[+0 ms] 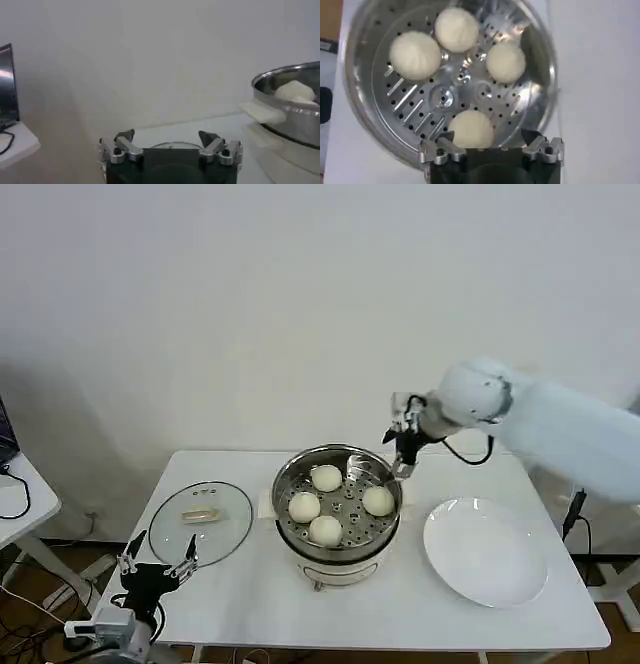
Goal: Take steamed baozi put them in steamer then cover it.
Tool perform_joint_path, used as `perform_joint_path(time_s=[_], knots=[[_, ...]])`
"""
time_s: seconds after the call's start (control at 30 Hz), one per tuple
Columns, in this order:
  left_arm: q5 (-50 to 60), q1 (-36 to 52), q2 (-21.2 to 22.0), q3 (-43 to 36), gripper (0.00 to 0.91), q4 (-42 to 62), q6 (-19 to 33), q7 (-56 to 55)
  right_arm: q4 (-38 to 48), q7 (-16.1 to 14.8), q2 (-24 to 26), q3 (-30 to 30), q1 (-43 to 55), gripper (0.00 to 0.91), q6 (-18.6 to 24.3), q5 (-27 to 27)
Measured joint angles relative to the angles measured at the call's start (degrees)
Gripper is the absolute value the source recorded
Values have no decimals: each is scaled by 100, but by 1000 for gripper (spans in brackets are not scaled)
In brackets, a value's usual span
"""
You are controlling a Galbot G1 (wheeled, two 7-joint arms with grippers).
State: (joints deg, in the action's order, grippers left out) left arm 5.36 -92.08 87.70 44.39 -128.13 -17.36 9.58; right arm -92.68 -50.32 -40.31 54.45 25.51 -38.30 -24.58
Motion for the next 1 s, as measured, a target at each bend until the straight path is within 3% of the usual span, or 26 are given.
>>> perform_joint_path(time_s=[0.13, 0.27, 0.5, 0.77, 1.0], knots=[[-64, -15, -27, -1, 907, -7, 2, -51, -379, 443, 406, -994, -635, 907, 175, -167], [-87, -59, -14, -37, 907, -63, 42, -59, -736, 1079, 728, -2065, -1479, 907, 525, -376], [-27, -214, 52, -156, 907, -169, 144, -89, -1336, 2083, 893, -4524, -3532, 907, 1192, -685], [165, -243, 102, -340, 907, -229, 227, -108, -1945, 2822, 100, -7472, -6437, 907, 2057, -626], [214, -277, 43, -421, 907, -296, 295, -78, -2324, 3232, -892, -9401, -8539, 907, 2805, -465]])
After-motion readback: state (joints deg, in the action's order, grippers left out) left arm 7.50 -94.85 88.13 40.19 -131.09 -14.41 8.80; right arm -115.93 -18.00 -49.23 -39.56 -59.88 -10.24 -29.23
